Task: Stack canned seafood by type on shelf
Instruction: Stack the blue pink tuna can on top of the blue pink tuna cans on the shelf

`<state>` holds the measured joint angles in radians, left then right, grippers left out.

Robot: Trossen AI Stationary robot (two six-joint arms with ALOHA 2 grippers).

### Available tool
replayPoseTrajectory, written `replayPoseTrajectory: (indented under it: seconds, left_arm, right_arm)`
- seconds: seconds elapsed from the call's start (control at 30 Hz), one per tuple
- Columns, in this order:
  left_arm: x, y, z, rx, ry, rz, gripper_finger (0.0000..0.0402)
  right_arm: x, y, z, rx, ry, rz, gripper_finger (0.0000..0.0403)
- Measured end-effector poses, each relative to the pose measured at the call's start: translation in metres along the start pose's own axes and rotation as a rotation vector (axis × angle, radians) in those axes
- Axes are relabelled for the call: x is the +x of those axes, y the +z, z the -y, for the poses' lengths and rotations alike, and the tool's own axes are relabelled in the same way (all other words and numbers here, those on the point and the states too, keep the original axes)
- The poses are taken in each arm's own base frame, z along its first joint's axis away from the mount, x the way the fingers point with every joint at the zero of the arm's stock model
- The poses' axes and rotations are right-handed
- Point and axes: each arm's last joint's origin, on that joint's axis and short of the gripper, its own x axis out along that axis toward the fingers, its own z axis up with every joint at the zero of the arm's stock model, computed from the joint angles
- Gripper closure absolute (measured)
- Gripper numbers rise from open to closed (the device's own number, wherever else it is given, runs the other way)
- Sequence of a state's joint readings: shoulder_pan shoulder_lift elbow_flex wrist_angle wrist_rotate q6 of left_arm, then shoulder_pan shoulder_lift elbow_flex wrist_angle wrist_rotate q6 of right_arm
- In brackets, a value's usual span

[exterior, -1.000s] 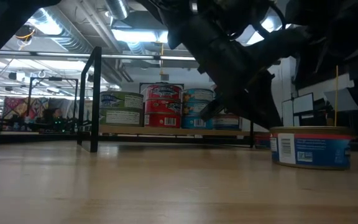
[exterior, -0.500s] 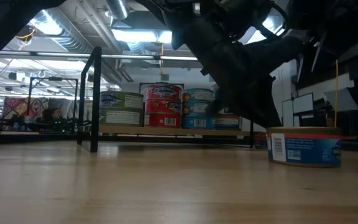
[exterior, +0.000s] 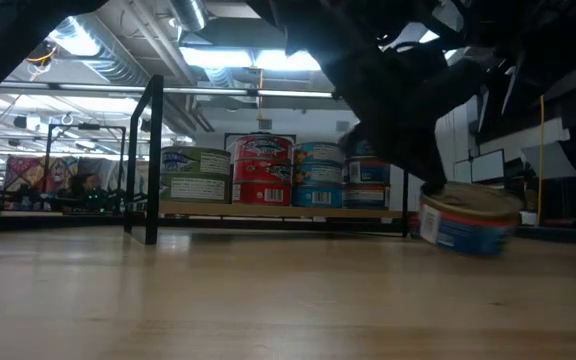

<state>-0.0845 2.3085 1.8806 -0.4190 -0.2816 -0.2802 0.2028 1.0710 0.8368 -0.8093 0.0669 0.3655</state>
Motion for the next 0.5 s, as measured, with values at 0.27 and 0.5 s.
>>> replayPoseTrajectory:
  seconds: [0.27,0.5]
  left_arm:
    - [-0.0053,0.0059,-0.0042,0.143,0.174,0.025,0.0401]
    - [-0.0095,0.0048,0.0021,0.248,0.288,0.046,0.0401]
  right_arm:
    - [0.0,0.0001,0.0001,0.0,0.0,0.0,0.0137]
    - [0.0,0.0001,0.0004,0.001,-0.011,0.003,0.0137]
